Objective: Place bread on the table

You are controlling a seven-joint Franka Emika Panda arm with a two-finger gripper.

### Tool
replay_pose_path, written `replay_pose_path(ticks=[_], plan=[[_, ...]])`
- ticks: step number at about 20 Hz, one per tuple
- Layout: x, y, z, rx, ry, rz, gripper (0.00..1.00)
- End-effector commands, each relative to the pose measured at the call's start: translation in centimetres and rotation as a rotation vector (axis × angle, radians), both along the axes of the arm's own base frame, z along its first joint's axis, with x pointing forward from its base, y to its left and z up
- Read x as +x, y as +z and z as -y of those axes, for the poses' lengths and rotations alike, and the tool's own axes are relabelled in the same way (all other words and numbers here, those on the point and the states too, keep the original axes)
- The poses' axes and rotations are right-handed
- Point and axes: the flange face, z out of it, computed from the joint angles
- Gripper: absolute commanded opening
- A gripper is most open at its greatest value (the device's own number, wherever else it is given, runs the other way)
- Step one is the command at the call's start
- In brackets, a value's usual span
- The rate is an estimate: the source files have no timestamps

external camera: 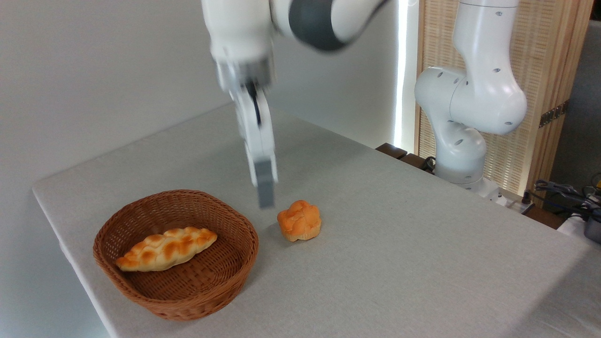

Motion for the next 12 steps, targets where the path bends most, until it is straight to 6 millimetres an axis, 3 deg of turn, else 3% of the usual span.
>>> replay_pose_path(ticks=[1, 5, 12], plan=[[2.7, 5.5, -0.7, -0.011, 0.196, -0.012, 1.00], [4.6, 7.0, -1.7, -0.020, 0.436, -0.042, 1.00], [4.4, 7.1, -2.1, 0.023, 0.436, -0.048, 1.00]])
